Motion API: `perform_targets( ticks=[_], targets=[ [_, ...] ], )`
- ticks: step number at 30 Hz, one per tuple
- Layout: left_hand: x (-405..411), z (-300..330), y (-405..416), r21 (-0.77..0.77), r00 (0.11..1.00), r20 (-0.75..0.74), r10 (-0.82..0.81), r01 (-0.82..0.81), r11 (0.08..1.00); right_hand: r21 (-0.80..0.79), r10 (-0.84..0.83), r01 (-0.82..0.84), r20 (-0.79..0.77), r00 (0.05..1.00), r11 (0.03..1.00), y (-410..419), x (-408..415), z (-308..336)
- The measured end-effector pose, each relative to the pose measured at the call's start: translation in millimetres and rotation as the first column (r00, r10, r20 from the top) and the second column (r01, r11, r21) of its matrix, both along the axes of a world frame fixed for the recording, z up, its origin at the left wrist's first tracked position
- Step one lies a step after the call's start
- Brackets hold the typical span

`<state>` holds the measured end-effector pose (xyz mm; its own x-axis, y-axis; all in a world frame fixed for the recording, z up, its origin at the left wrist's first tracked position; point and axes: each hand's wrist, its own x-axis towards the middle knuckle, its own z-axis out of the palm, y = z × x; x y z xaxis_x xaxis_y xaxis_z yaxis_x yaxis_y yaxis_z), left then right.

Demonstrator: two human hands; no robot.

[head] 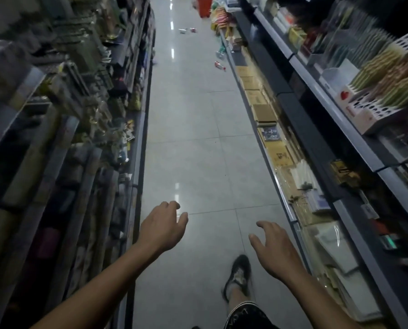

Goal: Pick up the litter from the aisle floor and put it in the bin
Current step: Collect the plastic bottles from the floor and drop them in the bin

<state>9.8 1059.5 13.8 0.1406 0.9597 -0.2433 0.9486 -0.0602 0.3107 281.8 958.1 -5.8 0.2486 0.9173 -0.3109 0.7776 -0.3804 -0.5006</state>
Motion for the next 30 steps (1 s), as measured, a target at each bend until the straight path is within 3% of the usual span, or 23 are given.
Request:
perform_targets(
  ticks=[9,15,23,30],
  targets=[
    [100,-4,142,0.018,0.997,-0.068,-0.027,0.028,0.999,-0.017,-0.081,0.08,-0.06,0.995,0.997,144,91,-14],
    [133,-3,215,-0.001,0.996,-0.08,0.048,-0.048,0.999,-0.031,0.015,-0.017,-0.078,0.997,0.999,251,135,-11],
    [124,-2,297,-0.023,0.978,-0.1,0.185,-0.188,0.982,-0.035,0.192,-0.195,-0.076,0.978,0.98,387,138,-13],
    [98,-16,420,-0.014,0.965,-0.075,0.252,-0.253,0.967,0.002,0.266,-0.266,-0.053,0.963,0.964,526,122,-17]
  ],
)
